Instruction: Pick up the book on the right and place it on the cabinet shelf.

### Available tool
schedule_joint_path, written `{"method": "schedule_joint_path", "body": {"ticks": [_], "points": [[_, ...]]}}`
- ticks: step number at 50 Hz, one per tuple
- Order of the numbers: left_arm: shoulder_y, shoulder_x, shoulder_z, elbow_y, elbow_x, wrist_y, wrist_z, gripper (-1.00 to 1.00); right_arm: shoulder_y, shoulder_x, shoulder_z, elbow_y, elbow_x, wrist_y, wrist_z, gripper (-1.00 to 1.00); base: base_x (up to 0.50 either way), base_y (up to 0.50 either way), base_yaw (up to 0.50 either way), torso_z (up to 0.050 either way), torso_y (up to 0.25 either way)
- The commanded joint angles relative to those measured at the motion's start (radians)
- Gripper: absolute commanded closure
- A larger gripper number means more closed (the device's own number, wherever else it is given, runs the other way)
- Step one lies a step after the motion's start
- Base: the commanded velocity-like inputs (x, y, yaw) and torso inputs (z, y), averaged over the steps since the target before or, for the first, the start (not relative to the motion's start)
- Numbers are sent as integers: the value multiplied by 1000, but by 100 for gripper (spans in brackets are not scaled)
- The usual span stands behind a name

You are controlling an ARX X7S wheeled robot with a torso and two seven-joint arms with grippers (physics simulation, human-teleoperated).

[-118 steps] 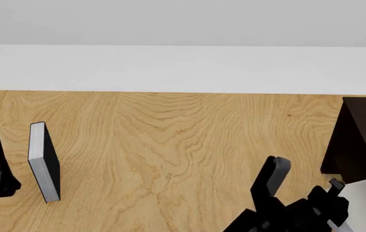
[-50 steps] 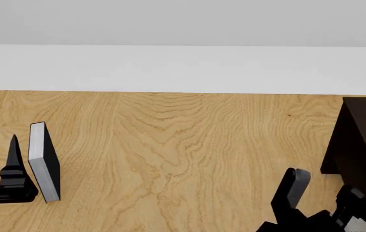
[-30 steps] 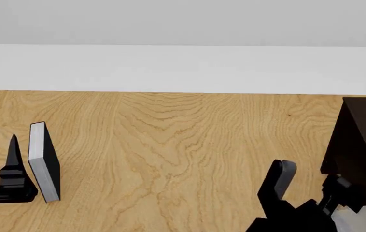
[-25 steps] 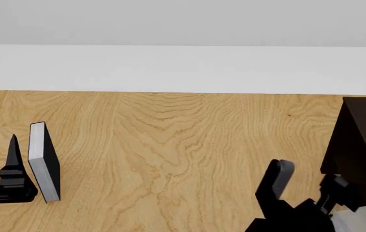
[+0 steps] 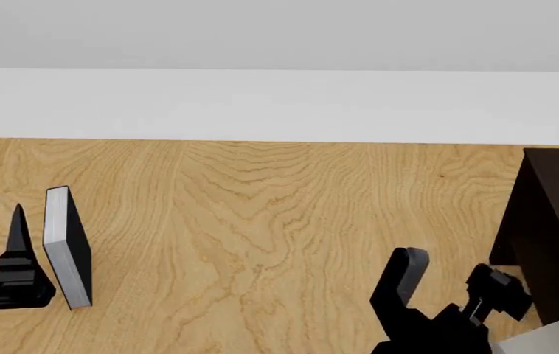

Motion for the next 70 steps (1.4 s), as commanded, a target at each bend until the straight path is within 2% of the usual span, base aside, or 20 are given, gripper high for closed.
{"method": "schedule_joint_path", "body": {"ticks": [1, 15, 23, 28, 35, 39, 51, 70], "points": [[-1, -1, 1, -4, -1, 5, 0, -100, -17, -7, -8, 0, -15, -38, -20, -100, 0, 0, 0, 0, 0], [3, -5, 4, 4, -3, 1, -4, -100, -14, -13, -2, 0, -15, -90, -21, -100, 0, 0, 0, 0, 0], [2, -6, 3, 6, -8, -1, -5, -100, -5, -26, 107, 0, 28, -275, -120, -100, 0, 0, 0, 0, 0], [5, -8, 4, 18, -11, -7, -8, -100, -14, -31, 175, 0, 39, -300, -182, -100, 0, 0, 0, 0, 0], [4, -9, 5, 22, -13, -11, -11, -100, -9, -38, 239, 0, 57, -319, -213, -100, 0, 0, 0, 0, 0], [5, -10, 5, 23, -14, -12, -12, -100, -6, -36, 287, 0, 68, -277, -202, -100, 0, 0, 0, 0, 0], [3, -9, 14, 11, 0, 0, -13, -100, -34, -24, 472, 0, 55, -269, -243, -100, 0, 0, 0, 0, 0], [14, -20, 3, 46, -20, -11, -21, -100, -83, -19, 534, -2, 41, -267, -228, -100, 0, 0, 0, 0, 0]]}}
